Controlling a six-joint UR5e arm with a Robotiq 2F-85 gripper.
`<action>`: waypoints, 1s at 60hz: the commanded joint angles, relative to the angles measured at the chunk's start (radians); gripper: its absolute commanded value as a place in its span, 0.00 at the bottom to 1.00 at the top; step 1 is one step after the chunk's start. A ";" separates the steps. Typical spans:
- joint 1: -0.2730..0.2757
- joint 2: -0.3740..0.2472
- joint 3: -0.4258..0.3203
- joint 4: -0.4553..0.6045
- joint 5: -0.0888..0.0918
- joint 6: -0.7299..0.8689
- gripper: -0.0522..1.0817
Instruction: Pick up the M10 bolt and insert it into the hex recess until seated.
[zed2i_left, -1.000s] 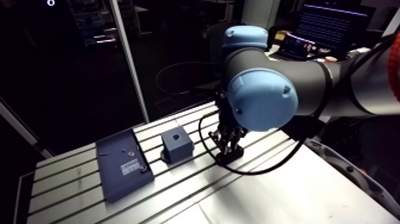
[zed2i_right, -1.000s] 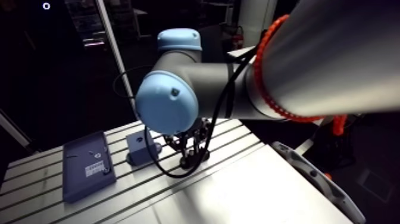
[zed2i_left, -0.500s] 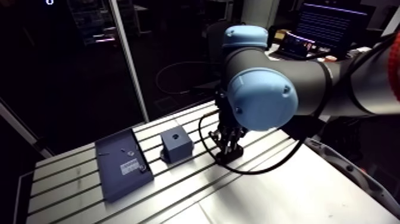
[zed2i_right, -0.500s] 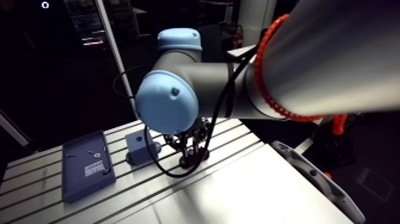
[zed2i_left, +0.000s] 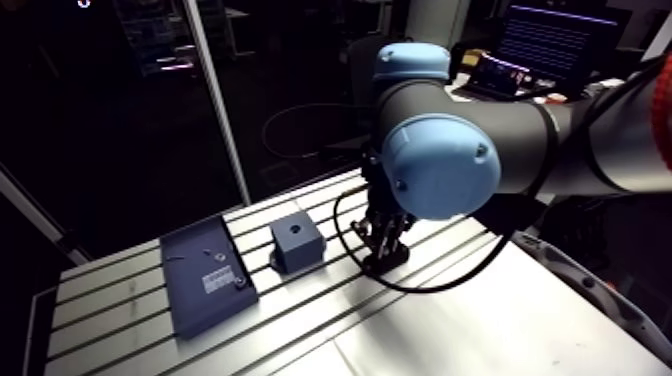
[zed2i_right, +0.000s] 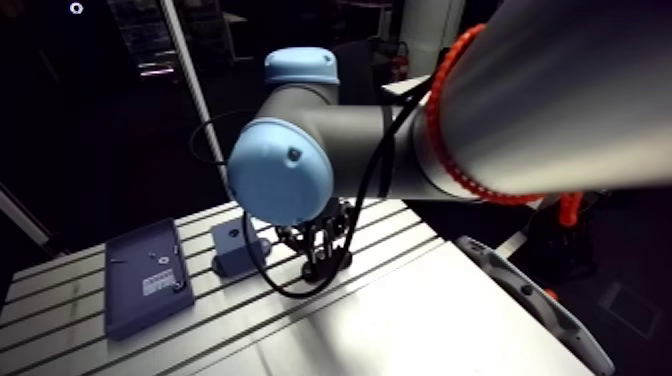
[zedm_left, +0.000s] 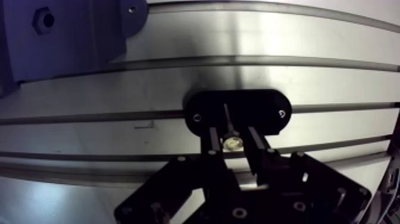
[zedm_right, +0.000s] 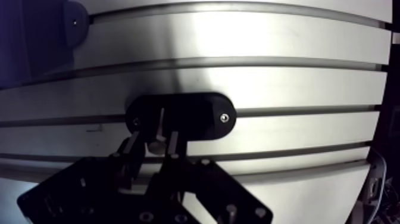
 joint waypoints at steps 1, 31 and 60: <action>0.000 0.001 -0.003 0.000 -0.001 0.000 0.61; 0.000 0.002 -0.001 0.000 -0.001 -0.013 0.63; -0.001 0.002 -0.002 0.000 -0.003 -0.015 0.67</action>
